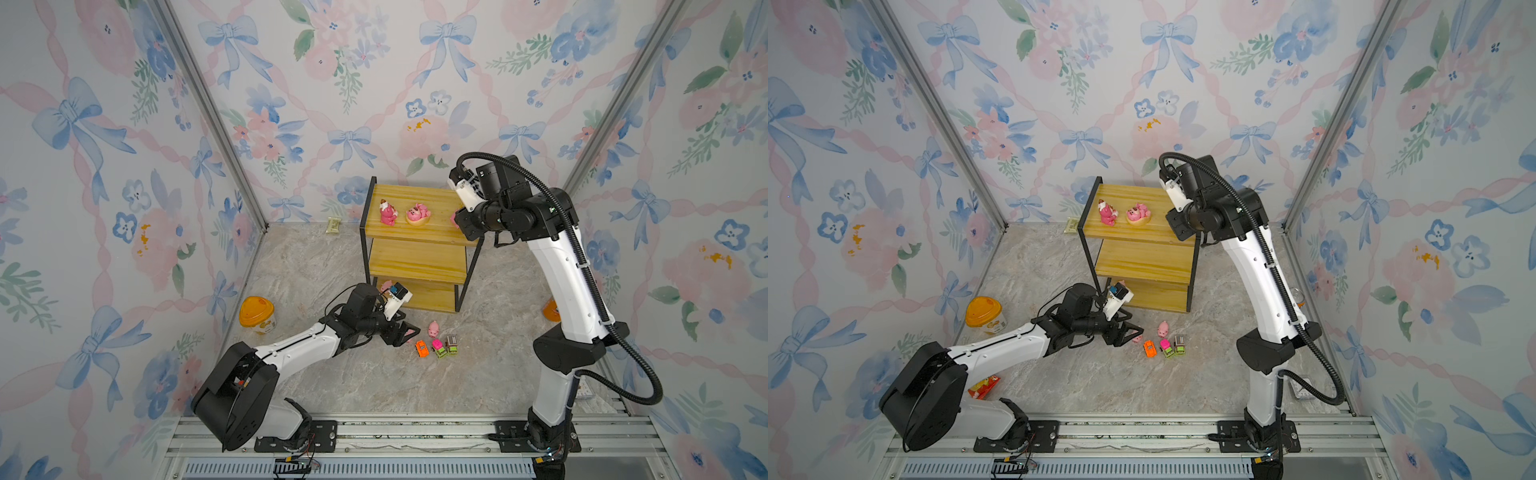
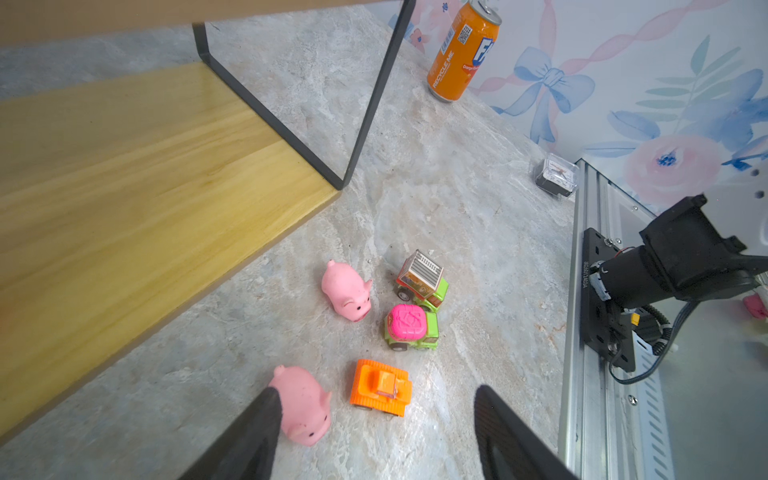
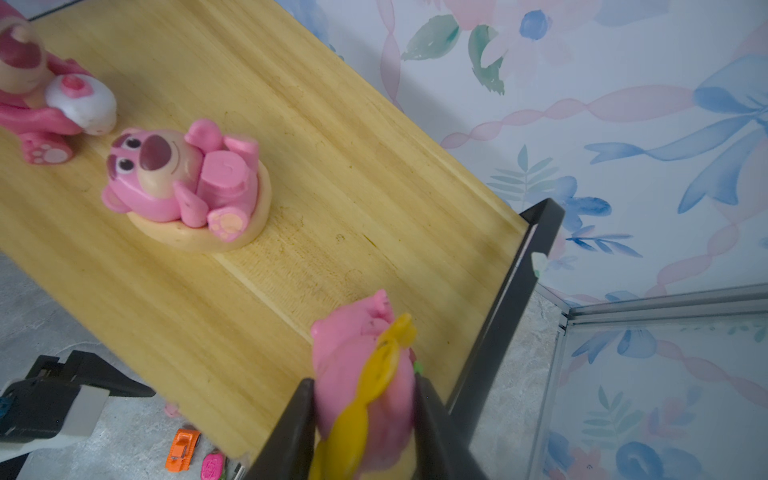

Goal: Place and organize the plastic toys onto the shelf
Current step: 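Lower the pink pig onto the top shelf edge with the right gripper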

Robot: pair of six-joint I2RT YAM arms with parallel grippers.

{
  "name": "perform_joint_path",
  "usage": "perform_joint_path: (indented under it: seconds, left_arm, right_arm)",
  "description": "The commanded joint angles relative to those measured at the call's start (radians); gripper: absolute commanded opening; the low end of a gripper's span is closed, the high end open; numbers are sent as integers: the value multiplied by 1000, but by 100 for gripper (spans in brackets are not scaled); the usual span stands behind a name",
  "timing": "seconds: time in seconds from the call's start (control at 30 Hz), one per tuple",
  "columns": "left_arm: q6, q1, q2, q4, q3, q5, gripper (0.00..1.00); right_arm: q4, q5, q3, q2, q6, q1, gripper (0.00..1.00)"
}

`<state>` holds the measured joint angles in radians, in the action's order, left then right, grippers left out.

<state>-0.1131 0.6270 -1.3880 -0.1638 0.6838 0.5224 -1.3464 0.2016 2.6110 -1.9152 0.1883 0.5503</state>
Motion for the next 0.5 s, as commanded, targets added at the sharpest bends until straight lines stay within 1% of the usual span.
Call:
perform_joint_path:
  seconds: [0.0,0.1,0.37,0.47]
  left_arm:
    - [-1,-6,-17,-15,23,17,74]
    - [1,-6,-21,-15,23,16,74]
    - [4,-7,-31,-15,25,18,74]
    - [5,-7,-32,-15,25,17,74]
  right_arm:
    - [-20,-8,-17,19,14,-8,26]
    - [-7,-7,-26,20,16,-9,29]
    - [5,-9,-37,5,23,-6,33]
    - [11,-7,-37,1,23,-4,36]
